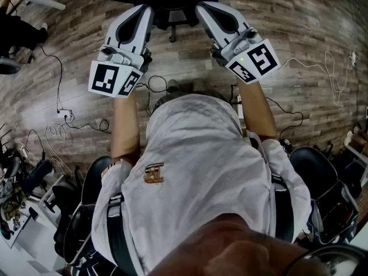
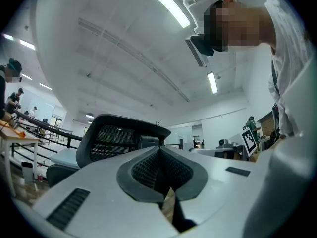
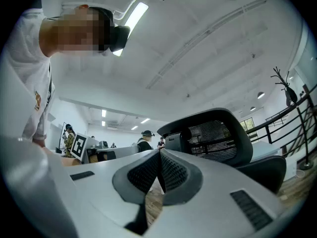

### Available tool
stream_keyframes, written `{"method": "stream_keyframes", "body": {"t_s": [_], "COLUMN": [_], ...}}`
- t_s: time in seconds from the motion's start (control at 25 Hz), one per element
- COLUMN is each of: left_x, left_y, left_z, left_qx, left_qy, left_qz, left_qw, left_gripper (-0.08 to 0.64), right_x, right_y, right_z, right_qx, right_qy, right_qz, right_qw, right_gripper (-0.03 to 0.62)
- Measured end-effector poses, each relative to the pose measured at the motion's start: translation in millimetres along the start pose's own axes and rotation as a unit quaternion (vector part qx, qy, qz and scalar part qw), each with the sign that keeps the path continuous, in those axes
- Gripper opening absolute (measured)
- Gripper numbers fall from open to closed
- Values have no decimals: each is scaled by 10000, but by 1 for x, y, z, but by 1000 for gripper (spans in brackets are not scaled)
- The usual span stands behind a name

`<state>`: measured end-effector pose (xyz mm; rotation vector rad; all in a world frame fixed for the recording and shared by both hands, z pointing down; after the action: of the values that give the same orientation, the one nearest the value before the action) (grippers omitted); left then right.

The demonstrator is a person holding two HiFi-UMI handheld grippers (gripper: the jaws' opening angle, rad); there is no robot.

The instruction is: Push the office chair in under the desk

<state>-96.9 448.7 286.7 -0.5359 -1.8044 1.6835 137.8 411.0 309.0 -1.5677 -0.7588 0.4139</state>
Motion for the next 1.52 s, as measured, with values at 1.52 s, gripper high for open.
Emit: {"method": "stream_keyframes", "body": {"t_s": [1.52], "left_x": [-17], "left_y": [-12], "left_z": [70], "left_qx": [-1731], "left_qy": [739], "left_qz": [2246], "left_qw": [9561], "left_gripper": [201], "right_x": [-1], "right_y": [21], "right_z": [-133], "right_qx": [1928], "right_qy": [413], "right_qz": [1226], "right_qw": [9727], "right_gripper": [212]}}
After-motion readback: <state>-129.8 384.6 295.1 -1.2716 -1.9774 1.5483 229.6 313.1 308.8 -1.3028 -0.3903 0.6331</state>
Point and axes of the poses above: the fingertips, and each gripper's own axes: x backward along the fingers, z to its left, y out of its top, the point moved 10 cm from there along x, backward along the fingers, and after that the axes turned 12 degrees about -y, right-handed, at the moved point
